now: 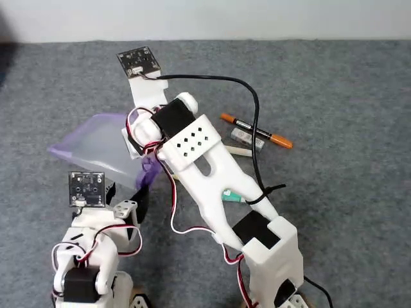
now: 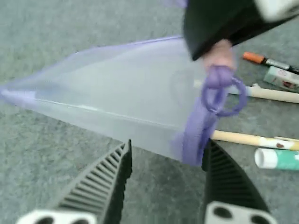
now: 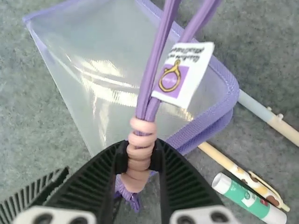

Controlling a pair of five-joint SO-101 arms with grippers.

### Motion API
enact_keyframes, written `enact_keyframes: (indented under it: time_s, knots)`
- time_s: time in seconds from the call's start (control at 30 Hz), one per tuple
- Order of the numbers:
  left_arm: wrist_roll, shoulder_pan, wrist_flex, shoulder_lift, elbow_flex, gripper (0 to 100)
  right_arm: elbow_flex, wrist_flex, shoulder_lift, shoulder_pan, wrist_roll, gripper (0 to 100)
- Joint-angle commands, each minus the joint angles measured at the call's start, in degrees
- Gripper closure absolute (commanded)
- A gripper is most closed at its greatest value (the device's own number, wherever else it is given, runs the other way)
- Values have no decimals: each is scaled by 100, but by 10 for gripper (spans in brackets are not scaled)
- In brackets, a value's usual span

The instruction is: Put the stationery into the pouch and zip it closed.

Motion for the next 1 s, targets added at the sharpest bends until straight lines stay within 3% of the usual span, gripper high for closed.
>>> enact_keyframes:
  time_s: [0.0,0.5,0.97]
  knots:
    - [70,-114,-255,-62,-22,757,-299,127,-444,-40,-70,991]
    - [44,-132,-352,-62,180,763,-299,558,-857,-514,-308,991]
    - [-114,-132,-378,-62,145,973,-299,857,-866,-505,-466,991]
